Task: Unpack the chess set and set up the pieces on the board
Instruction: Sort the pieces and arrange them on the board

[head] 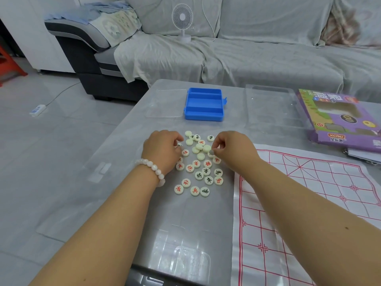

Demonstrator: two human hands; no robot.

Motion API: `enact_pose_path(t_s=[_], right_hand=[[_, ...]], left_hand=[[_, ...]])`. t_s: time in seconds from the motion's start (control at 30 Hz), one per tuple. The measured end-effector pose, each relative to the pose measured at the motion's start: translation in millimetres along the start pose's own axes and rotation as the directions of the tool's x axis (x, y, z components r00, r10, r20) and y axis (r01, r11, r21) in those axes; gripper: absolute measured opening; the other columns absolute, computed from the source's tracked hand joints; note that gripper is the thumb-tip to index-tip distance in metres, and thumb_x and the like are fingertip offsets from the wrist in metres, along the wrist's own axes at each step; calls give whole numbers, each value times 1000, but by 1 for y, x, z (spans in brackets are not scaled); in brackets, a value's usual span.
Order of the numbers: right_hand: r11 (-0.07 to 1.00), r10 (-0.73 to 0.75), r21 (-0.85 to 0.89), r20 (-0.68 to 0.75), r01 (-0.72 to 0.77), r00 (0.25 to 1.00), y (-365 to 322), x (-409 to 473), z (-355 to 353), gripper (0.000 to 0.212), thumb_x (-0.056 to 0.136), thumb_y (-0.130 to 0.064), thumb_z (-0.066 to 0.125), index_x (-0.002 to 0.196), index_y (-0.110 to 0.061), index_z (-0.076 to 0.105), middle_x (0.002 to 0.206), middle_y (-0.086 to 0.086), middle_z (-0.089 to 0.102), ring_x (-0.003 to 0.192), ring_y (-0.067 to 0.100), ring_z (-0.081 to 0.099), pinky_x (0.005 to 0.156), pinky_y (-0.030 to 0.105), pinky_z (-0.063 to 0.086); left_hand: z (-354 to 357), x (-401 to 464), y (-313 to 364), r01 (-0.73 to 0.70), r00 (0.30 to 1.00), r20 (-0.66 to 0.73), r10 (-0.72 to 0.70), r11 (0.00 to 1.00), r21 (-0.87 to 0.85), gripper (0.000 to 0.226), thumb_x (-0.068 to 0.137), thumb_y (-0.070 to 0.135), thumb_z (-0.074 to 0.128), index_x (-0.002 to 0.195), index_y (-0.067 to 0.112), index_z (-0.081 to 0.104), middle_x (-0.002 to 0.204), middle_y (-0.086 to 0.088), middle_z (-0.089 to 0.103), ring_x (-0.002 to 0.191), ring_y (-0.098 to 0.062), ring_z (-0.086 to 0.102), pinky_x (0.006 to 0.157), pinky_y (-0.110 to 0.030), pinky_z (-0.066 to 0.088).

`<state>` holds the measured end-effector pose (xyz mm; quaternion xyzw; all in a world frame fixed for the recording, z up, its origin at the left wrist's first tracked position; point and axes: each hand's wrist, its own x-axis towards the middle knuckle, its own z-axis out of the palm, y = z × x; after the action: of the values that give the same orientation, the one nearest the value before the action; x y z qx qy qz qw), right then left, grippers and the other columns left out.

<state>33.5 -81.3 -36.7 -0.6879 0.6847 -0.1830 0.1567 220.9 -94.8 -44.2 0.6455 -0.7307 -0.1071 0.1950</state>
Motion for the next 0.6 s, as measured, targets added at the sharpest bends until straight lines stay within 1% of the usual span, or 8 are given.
enact_pose_path(t_s=[0.07, 0.13, 0.2, 0.27, 0.33, 0.43, 0.53, 0.6], right_hand=[[999, -33, -31, -6, 33, 999, -2, 9, 0, 18, 83, -25, 68, 100, -22, 65, 82, -9, 55, 80, 12, 51, 67, 24, 40], [993, -73, -94, 32, 75, 997, -6, 15, 1, 30, 82, -26, 69, 111, -24, 64, 98, -5, 60, 93, 13, 53, 76, 25, 43], [985, -101, -133, 60, 108, 993, -9, 19, 4, 34, 81, -26, 69, 115, -24, 64, 107, -3, 62, 103, 15, 54, 84, 27, 46], [977, -122, -168, 79, 134, 989, -9, 21, 7, 31, 82, -26, 68, 113, -23, 67, 107, -1, 63, 105, 17, 54, 88, 30, 47], [972, -117, -190, 102, 135, 988, -8, 22, 9, 27, 84, -26, 65, 111, -22, 68, 106, 1, 64, 106, 18, 55, 88, 30, 47], [984, -89, -142, 121, 105, 989, -7, 22, 6, 25, 87, -26, 63, 111, -21, 68, 107, 1, 67, 101, 18, 59, 85, 28, 47], [994, -58, -82, 99, 67, 993, -6, 26, 1, 20, 89, -27, 62, 106, -19, 68, 103, 0, 68, 95, 17, 61, 80, 26, 46], [997, -30, -67, 88, 36, 996, -7, 31, 0, 18, 89, -28, 61, 103, -19, 68, 101, 1, 68, 94, 17, 61, 80, 27, 46]], left_hand=[[3, 4, 13, -52, 998, 39, 51, 998, 30, 27, 88, 26, 57, 114, 31, 61, 106, 8, 64, 109, -17, 49, 93, -39, 43], [7, 11, 23, -66, 994, 93, 61, 996, 60, 26, 89, 31, 57, 114, 35, 60, 108, 9, 64, 111, -17, 47, 94, -37, 41], [12, 17, 30, -84, 988, 135, 72, 993, 80, 24, 89, 32, 57, 112, 37, 61, 107, 10, 64, 111, -15, 47, 94, -35, 39], [14, 22, 36, -90, 982, 176, 72, 991, 101, 21, 89, 33, 56, 110, 35, 62, 107, 10, 65, 110, -15, 50, 96, -35, 38], [15, 25, 39, -86, 977, 206, 61, 990, 113, 20, 90, 30, 56, 107, 33, 64, 107, 7, 66, 107, -16, 54, 98, -36, 39], [17, 26, 38, -77, 976, 208, 60, 994, 74, 18, 91, 32, 54, 104, 27, 66, 102, 4, 68, 99, -18, 60, 95, -38, 44], [18, 24, 33, -25, 992, 120, 28, 999, -30, 24, 92, 36, 52, 100, 21, 68, 96, 1, 69, 92, -20, 62, 90, -40, 47], [19, 25, 30, 13, 998, 68, -10, 999, -44, 25, 93, 34, 50, 102, 19, 68, 97, -1, 69, 93, -21, 62, 90, -40, 47]])
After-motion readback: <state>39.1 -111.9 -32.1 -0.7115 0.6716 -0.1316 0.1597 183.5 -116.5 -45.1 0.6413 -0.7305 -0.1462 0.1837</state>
